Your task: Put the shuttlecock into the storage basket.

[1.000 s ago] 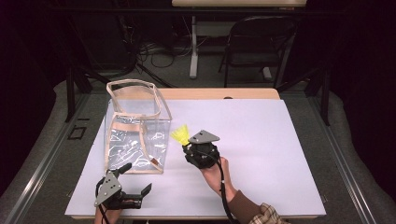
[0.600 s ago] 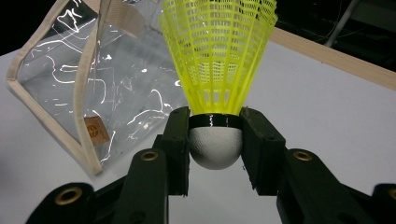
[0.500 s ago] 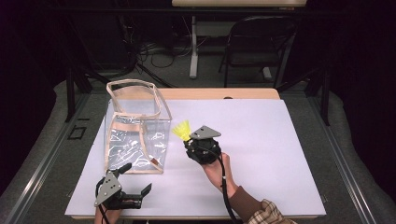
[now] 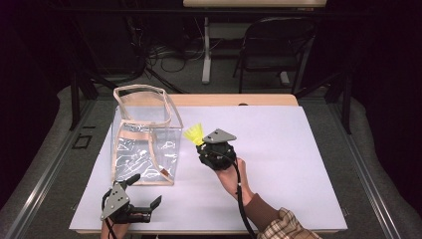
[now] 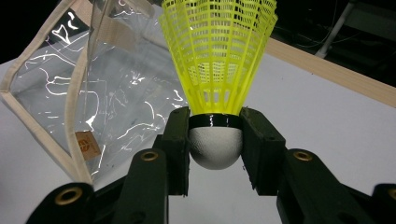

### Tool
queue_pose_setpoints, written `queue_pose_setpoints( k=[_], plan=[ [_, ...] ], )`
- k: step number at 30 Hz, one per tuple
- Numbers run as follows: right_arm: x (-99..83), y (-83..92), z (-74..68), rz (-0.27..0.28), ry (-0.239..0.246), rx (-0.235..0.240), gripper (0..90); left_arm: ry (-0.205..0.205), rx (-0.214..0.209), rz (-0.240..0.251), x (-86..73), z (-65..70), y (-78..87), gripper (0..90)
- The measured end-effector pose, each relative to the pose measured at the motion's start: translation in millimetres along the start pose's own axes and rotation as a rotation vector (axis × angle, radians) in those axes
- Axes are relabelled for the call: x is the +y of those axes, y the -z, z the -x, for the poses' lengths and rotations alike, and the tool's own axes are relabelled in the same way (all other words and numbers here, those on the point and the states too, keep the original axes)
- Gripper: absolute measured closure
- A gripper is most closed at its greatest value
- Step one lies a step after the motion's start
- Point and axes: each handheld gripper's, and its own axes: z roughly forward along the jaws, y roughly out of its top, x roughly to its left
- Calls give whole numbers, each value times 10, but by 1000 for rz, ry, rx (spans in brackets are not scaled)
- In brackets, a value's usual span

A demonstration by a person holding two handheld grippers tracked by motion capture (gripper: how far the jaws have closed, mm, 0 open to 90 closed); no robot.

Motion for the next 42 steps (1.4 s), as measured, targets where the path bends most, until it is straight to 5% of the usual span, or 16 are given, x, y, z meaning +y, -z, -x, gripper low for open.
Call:
queue_pose_setpoints(
  k=[42],
  plan=[
    [346, -110, 203, -4, 11, 3, 645, 0, 0, -2, -1, -1, 0, 2]
  ],
)
